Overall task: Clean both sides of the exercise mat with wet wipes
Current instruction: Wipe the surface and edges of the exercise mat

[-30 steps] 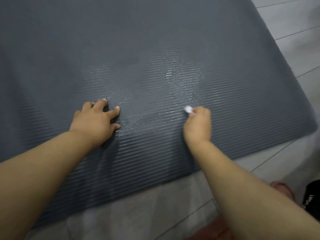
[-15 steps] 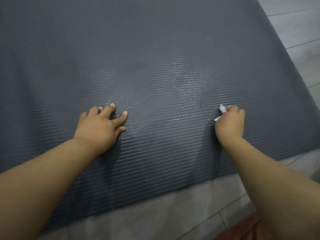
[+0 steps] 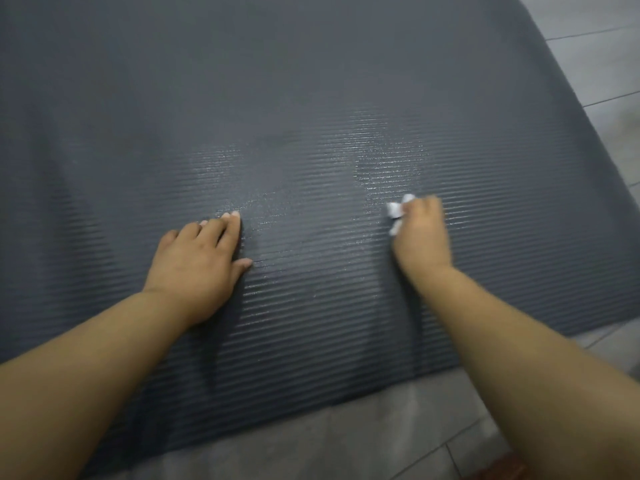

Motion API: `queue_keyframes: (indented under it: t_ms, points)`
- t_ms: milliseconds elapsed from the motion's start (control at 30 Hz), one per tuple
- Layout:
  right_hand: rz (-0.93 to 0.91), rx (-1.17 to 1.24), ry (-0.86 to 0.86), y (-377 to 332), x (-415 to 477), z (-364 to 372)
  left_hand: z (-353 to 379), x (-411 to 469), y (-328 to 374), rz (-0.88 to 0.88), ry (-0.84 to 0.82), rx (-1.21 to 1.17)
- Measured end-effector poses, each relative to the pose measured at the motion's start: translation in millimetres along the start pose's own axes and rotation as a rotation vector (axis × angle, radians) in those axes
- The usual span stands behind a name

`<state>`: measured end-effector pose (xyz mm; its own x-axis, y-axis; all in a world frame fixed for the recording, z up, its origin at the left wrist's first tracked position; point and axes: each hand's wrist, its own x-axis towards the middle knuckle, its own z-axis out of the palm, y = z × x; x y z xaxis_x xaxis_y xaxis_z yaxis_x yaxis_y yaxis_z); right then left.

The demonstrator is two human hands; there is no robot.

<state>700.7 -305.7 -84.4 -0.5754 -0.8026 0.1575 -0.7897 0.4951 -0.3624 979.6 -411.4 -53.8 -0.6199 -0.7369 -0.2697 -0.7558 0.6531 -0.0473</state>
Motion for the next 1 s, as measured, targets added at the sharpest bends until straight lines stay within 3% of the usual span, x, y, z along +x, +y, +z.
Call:
queue_keyframes:
  t_ms: [67, 167, 233, 333, 400, 467, 533, 633, 700, 733, 800, 900, 1000]
  points:
    - [0.287, -0.017, 0.064, 17.5, 14.5, -16.4, -0.2, 7.2, 0.3, -0.032, 0.017, -0.019]
    - [0.413, -0.016, 0.045, -11.3, 16.4, -3.4, -0.3, 14.8, -3.2, -0.066, 0.022, -0.112]
    - [0.236, 0.027, 0.025, -51.6, 1.7, 24.8, 1.8, 15.0, -8.7, -0.094, 0.042, -0.192]
    - [-0.194, 0.212, -0.007, -113.1, -36.0, 52.4, 4.9, 14.5, -14.8, -0.143, 0.090, -0.273]
    - [-0.457, 0.271, -0.134, -119.0, -43.9, 52.1, 7.2, 17.5, -17.5, -0.148, 0.098, -0.256]
    - [-0.546, 0.193, -0.198, -93.6, -23.0, 49.1, 10.4, 22.8, -21.5, -0.120, 0.078, -0.247]
    - [-0.369, 0.087, -0.088, -53.7, 12.2, 42.1, 11.7, 28.5, -24.7, -0.096, 0.083, -0.260]
    - [0.115, 0.005, 0.053, -2.6, 54.2, 15.1, 8.2, 32.3, -25.6, -0.102, 0.095, -0.243]
    - [0.372, 0.017, 0.095, -7.8, 62.4, 9.6, 6.9, 33.1, -25.4, -0.111, 0.114, -0.227]
    - [0.412, 0.008, 0.085, -25.9, 63.0, 13.2, 6.3, 34.3, -25.8, -0.117, 0.124, -0.223]
    - [0.240, 0.029, -0.014, -72.0, 52.3, 34.9, 3.4, 37.9, -26.2, -0.136, 0.108, -0.199]
    - [-0.282, 0.139, -0.218, -134.7, 7.5, 65.6, -1.3, 42.5, -25.9, -0.164, 0.068, -0.172]
    - [-0.593, 0.235, -0.268, -128.9, -1.3, 56.0, -5.5, 44.2, -28.6, -0.168, 0.083, -0.200]
